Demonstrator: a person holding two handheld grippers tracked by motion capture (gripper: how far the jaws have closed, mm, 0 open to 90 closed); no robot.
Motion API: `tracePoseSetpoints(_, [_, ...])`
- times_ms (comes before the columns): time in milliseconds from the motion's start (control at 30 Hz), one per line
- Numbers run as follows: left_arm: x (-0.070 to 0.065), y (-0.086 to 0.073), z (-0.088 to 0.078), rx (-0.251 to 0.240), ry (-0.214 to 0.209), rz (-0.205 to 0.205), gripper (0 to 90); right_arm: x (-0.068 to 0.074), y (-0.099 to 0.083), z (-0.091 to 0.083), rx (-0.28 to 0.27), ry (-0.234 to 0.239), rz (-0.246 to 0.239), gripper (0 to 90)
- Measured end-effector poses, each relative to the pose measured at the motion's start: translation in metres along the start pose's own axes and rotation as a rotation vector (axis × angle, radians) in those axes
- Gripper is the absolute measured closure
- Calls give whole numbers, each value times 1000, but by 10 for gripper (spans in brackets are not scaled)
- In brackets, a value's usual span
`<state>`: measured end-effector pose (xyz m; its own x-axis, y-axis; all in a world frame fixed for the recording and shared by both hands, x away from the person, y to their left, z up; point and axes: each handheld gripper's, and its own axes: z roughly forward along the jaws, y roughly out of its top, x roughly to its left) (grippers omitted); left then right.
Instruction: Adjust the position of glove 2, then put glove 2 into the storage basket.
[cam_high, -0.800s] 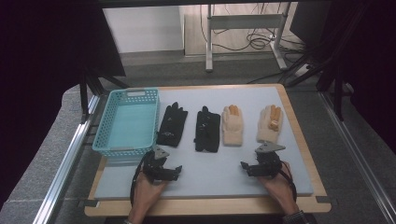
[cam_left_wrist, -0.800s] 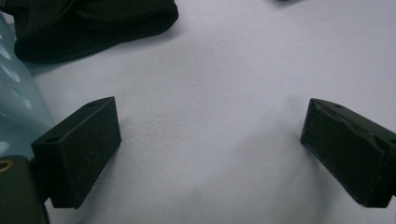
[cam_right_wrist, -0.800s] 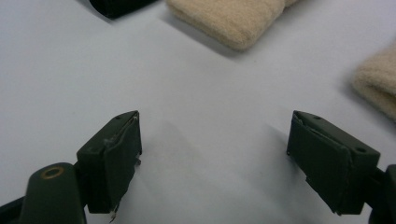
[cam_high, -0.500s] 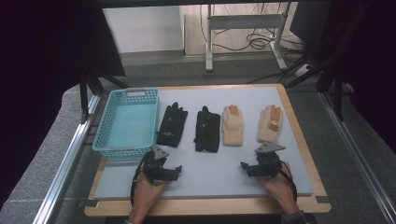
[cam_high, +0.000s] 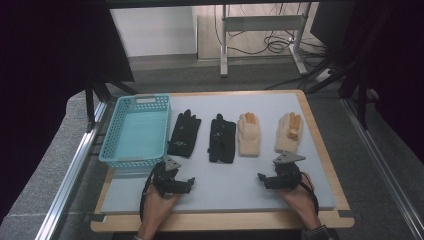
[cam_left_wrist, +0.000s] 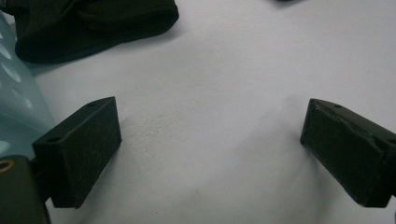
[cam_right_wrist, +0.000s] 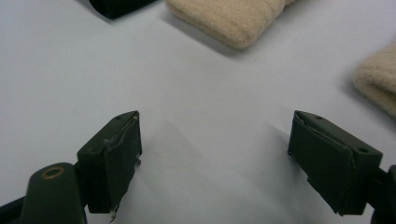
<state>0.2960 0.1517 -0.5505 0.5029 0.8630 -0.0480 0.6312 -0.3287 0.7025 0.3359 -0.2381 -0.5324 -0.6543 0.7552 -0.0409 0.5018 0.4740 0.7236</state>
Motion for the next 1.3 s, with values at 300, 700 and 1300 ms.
tracePoseSetpoints(300, [0, 0, 0, -1, 1, 0, 52, 1, 0, 0, -2, -8, 5, 174])
tracePoseSetpoints(700, [0, 0, 0, -1, 0, 0, 52, 2, 5, -1, -7, 19, 11, 185])
tracePoseSetpoints(1300, [0, 0, 0, 0, 0, -1, 53, 7, 35, 5, -22, 75, -13, 254])
